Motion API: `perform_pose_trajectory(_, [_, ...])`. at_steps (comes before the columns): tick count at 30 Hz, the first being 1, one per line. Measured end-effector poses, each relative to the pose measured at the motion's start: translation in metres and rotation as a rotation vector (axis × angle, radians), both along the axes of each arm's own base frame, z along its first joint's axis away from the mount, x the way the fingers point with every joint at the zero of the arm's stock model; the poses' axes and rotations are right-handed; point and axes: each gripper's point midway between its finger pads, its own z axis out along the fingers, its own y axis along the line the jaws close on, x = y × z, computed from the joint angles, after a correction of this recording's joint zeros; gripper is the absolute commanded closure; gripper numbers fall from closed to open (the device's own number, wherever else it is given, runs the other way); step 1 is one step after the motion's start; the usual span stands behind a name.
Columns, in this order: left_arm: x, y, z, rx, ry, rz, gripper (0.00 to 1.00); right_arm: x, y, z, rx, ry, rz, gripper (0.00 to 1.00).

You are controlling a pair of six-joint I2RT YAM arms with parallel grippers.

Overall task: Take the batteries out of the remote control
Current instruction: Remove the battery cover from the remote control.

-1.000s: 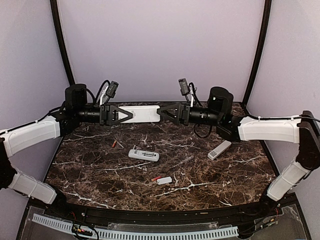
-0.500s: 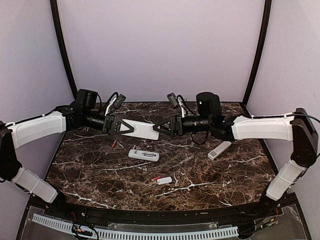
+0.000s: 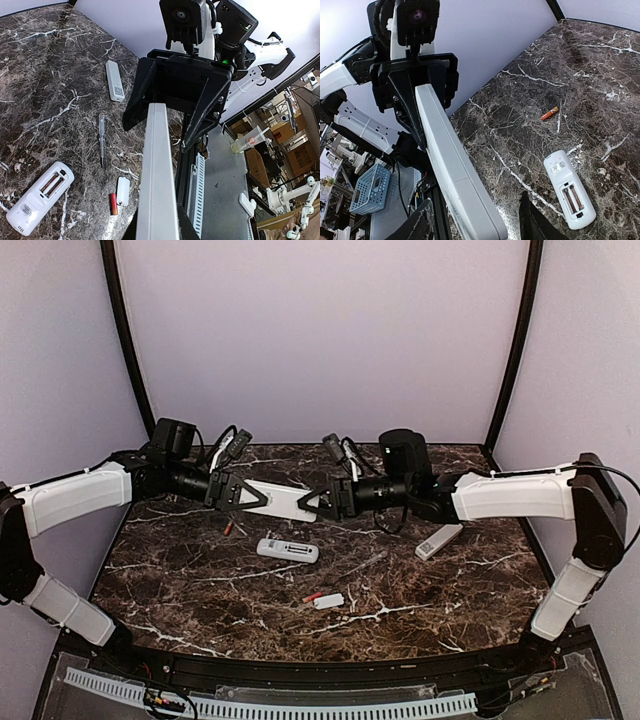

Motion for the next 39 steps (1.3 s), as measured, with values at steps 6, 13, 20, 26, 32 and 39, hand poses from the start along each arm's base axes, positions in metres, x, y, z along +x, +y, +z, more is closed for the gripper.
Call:
perform_pose_trajectory(6, [0.0, 0.0, -0.0001, 0.0, 0.0, 0.0, 1.0, 0.0017, 0.001, -0.0021, -0.003, 0.003, -0.005, 0.53])
perform_pose_trajectory(13, [0.0004, 0.0001, -0.0004, 0.002, 0.0, 0.002, 1.0, 0.0034, 0.0017, -0.0046, -0.008, 0.005, -0.014, 0.69])
perform_pose_trajectory(20, [0.0007, 0.0009, -0.0003, 0.0, -0.008, -0.001, 1.0, 0.0031, 0.0025, -0.0039, -0.008, 0.001, -0.016, 0.75])
perform_pose_trajectory(26, [0.0, 0.0014, 0.0003, -0.004, -0.013, -0.008, 1.0, 0.0016, 0.0025, -0.0033, -0.008, -0.011, -0.004, 0.75])
perform_pose_trajectory(32, [-0.0022, 0.0013, 0.0012, -0.011, -0.011, -0.02, 1.0, -0.0022, 0.0008, -0.0026, -0.014, -0.026, 0.017, 0.74])
perform_pose_trajectory(39, [-0.0028, 0.001, 0.0014, -0.012, -0.008, -0.022, 1.0, -0.0012, -0.0033, -0.0031, -0.024, -0.035, 0.024, 0.72])
